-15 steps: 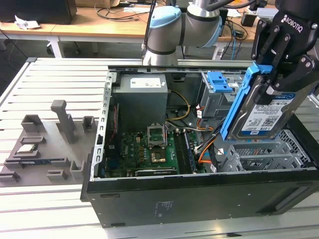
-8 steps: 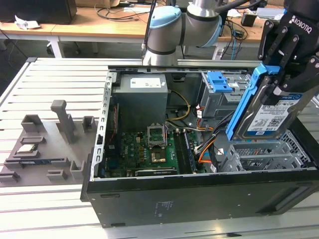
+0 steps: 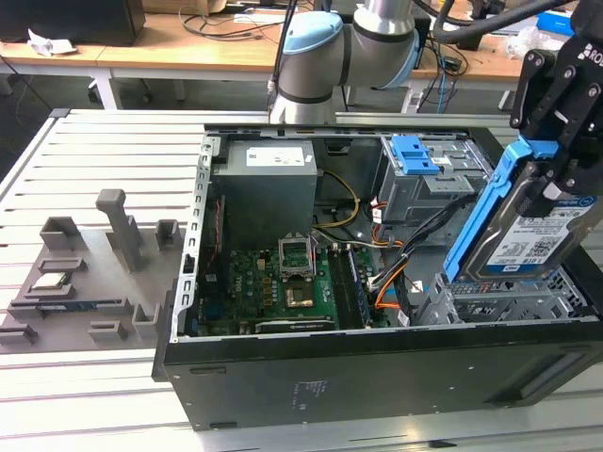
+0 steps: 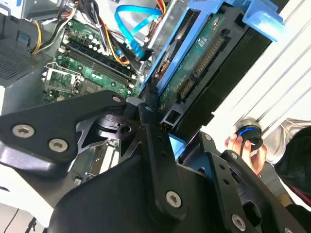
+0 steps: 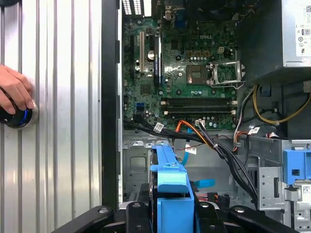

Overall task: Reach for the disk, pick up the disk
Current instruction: 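Pick up the disk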

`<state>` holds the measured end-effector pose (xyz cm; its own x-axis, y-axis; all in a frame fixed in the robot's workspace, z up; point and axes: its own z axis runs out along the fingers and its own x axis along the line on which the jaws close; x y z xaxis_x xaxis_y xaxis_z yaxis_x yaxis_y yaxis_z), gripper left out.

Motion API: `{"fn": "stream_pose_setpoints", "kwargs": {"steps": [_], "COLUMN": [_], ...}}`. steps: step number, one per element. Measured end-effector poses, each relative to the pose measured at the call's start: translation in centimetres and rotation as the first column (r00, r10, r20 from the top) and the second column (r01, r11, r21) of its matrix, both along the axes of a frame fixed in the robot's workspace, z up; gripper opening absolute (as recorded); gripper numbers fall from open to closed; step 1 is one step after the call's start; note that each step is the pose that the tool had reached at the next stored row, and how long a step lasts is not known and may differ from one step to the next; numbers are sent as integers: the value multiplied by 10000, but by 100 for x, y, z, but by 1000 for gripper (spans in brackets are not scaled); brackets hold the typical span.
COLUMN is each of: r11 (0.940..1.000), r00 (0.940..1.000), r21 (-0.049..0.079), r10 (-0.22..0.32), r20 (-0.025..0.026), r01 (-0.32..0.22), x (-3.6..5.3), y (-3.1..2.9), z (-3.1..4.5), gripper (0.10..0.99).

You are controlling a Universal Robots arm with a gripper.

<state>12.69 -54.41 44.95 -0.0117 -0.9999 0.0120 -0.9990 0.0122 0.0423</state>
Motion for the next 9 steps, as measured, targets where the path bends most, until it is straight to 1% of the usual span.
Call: {"fn": "stream_pose_setpoints", "kwargs": {"steps": [2, 9], "r11": [10000, 10000], "r00": [10000, 10000], "r21": [1, -2], "r10": [1, 1], "r20": [0, 0], "r01": [-1, -1], "x": [46, 55], "y": [-5, -5], "z": [-15, -19], "gripper": [369, 369]}}
